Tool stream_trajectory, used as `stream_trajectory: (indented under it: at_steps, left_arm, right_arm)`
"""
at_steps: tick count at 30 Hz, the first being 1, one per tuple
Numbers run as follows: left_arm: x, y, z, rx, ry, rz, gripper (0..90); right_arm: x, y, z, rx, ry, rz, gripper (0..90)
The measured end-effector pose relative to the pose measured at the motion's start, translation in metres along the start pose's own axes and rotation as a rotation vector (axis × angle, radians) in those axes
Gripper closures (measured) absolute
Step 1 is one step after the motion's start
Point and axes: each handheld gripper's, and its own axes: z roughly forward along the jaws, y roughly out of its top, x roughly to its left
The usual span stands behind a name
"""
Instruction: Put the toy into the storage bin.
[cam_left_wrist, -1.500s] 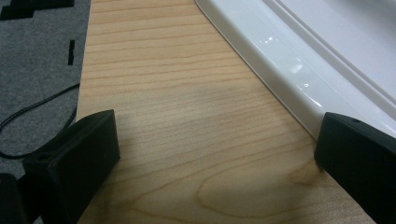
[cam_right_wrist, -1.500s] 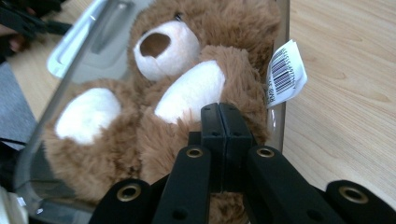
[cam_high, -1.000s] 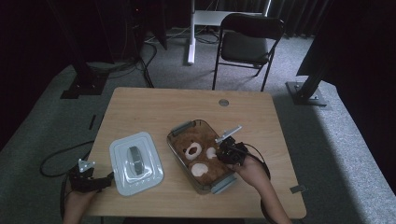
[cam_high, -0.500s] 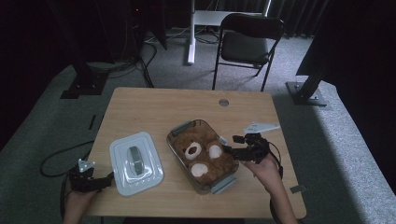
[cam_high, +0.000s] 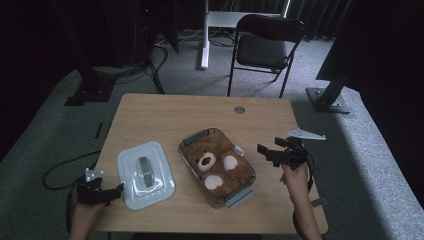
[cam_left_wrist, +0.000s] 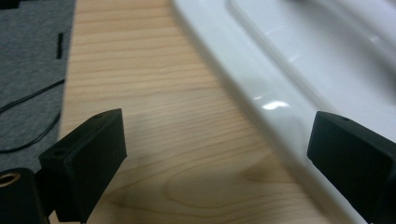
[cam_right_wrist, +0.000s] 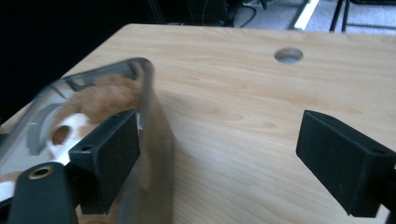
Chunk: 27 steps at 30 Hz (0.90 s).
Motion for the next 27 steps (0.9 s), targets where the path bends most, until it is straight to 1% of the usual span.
stream_trajectory:
  at_steps: [1,2,3,4,5,6,8,9,11,13,14,16,17,18,19,21,23,24,27]
  left_arm:
    - [-0.002,0.001,-0.001,0.000,-0.013,0.004,5.3]
    - [-0.005,0.002,-0.002,-0.002,-0.026,0.006,5.3]
    - [-0.007,0.003,-0.002,-0.003,-0.040,0.011,4.1]
    - [-0.009,0.004,-0.003,-0.003,-0.048,0.015,2.6]
    - [-0.011,0.005,-0.003,-0.006,-0.056,0.016,2.6]
    - [-0.013,0.006,-0.003,-0.009,-0.061,0.017,2.5]
    - [-0.016,0.007,-0.004,-0.007,-0.060,0.022,2.1]
    - [-0.017,0.008,-0.004,-0.007,-0.059,0.024,2.0]
    - [-0.019,0.009,-0.005,-0.012,-0.076,0.015,0.3]
    - [-0.023,0.011,-0.006,-0.020,-0.088,0.017,0.3]
    - [-0.025,0.012,-0.006,-0.025,-0.089,0.019,0.3]
    - [-0.029,0.014,-0.006,-0.028,-0.101,0.027,0.3]
    - [-0.031,0.015,-0.005,-0.026,-0.105,0.029,0.3]
    - [-0.034,0.016,-0.004,-0.022,-0.113,0.040,0.3]
    - [-0.036,0.017,-0.003,-0.020,-0.119,0.040,0.3]
    - [-0.041,0.019,-0.001,-0.011,-0.123,0.054,0.3]
    - [-0.044,0.021,0.001,-0.011,-0.132,0.047,0.3]
    - [-0.046,0.022,0.002,-0.007,-0.142,0.050,0.4]
    - [-0.051,0.025,0.005,-0.007,-0.148,0.058,0.4]
  right_arm:
    - [-0.004,-0.003,0.002,-0.005,-0.016,-0.001,12.7]
    - [-0.007,-0.006,0.004,0.001,-0.039,0.003,12.5]
    - [-0.011,-0.009,0.006,0.007,-0.047,0.012,12.2]
    - [-0.015,-0.012,0.008,0.002,-0.041,0.021,12.2]
    - [-0.018,-0.015,0.010,0.010,-0.046,0.029,12.2]
    - [-0.020,-0.017,0.013,0.025,-0.060,0.028,12.2]
    - [-0.023,-0.023,0.018,0.041,-0.064,0.017,12.2]
    - [-0.024,-0.025,0.021,0.058,-0.074,0.012,12.2]
    - [-0.025,-0.029,0.025,0.069,-0.081,0.004,12.1]
    - [-0.026,-0.033,0.029,0.087,-0.080,0.011,12.2]
    - [-0.027,-0.035,0.031,0.084,-0.081,0.010,12.2]
    - [-0.029,-0.038,0.036,0.096,-0.072,0.019,12.2]
    - [-0.029,-0.040,0.038,0.095,-0.070,0.022,12.2]
    - [-0.029,-0.041,0.039,0.098,-0.065,0.026,12.2]
    - [-0.030,-0.043,0.042,0.108,-0.061,0.030,12.2]
    - [-0.030,-0.046,0.046,0.113,-0.057,0.027,12.1]
    - [-0.030,-0.047,0.048,0.124,-0.054,0.027,12.2]
    - [-0.030,-0.048,0.049,0.125,-0.053,0.025,12.2]
    - [-0.030,-0.049,0.051,0.132,-0.047,0.031,12.2]
